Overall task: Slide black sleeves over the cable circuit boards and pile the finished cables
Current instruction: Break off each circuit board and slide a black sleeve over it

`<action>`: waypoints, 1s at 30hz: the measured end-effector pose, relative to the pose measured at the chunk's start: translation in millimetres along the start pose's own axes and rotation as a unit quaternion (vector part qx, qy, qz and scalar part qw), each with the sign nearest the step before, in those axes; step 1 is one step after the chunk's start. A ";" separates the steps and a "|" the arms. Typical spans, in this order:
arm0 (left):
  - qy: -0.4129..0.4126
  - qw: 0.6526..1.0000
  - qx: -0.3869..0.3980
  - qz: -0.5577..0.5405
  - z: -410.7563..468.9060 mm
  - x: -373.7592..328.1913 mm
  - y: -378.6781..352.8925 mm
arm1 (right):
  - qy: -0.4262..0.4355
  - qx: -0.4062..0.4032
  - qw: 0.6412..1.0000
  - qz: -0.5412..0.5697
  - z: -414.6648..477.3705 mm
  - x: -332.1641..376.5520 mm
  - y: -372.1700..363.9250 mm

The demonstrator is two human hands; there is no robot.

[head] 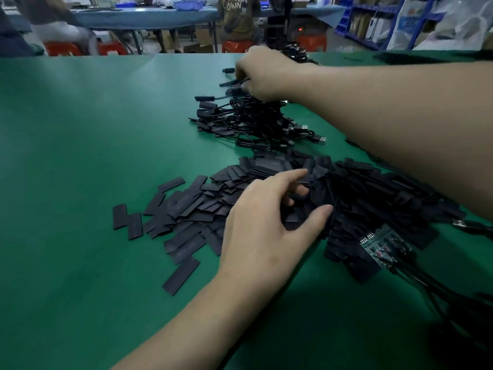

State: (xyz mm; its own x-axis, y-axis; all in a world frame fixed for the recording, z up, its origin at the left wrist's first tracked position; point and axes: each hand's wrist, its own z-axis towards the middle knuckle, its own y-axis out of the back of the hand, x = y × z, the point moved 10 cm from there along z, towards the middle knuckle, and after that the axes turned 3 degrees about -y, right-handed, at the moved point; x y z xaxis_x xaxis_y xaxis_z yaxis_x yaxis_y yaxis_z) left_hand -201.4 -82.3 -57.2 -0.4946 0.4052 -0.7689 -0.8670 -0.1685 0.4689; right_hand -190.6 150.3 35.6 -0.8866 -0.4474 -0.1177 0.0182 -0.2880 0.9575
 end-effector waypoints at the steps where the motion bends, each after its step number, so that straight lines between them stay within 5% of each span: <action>1: 0.000 1.000 0.000 0.005 0.0 0.4 0.3 | 0.005 0.004 1.000 -0.006 1.0 5.0 -4.3; 9: -0.003 1.000 0.006 0.023 2.2 2.1 0.0 | 0.052 -0.087 0.989 0.108 -106.7 7.2 33.4; 16: -0.022 0.999 -0.002 0.042 2.3 -3.7 -0.1 | 0.044 0.171 0.971 0.160 -263.5 -18.7 5.8; 25: -0.092 0.991 0.033 0.096 -7.0 -24.2 -9.0 | -0.011 0.123 0.988 0.091 -305.3 -45.1 -6.4; 30: -0.156 0.978 0.063 0.127 -11.7 -41.5 -17.5 | -0.056 0.111 0.964 0.237 -306.3 -49.5 -12.0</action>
State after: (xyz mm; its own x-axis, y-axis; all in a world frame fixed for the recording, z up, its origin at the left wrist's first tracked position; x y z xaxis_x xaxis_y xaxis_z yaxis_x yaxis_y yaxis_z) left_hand -166.5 -106.8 -38.6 -0.6338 0.6219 -0.4599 -0.6946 -0.1960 0.6922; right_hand -5.3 -83.4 -50.7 -0.8477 -0.3862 0.3637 0.3447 0.1200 0.9310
